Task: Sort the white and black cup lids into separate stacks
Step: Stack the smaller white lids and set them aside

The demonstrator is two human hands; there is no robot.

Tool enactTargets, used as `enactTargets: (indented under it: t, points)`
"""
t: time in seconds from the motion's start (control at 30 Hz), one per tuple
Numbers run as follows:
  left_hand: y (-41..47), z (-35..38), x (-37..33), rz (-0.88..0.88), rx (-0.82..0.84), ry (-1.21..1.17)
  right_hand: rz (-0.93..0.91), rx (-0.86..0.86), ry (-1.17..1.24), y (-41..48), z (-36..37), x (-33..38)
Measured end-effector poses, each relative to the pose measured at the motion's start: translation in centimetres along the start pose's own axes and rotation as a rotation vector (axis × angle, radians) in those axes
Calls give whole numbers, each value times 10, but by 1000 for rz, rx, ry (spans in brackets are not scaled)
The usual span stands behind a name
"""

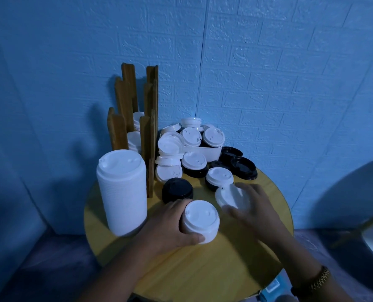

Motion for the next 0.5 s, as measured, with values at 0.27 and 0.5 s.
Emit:
enactTargets:
  t: [0.27, 0.5]
  points:
    - [1, -1, -2, -34, -1, -9, -184, 343, 108, 7, 37, 51]
    - [2, 0, 0, -41, 16, -20, -166, 474, 305, 11, 23, 51]
Point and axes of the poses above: each hand's wrist, its own y-axis towards the middle knuckle, its own z-axis out of the palm, x = y × z, the point moved 3 cm from there along y, towards the middle knuckle, and after that the axes turned 15 degrees about -z, right-handed, at the moved point
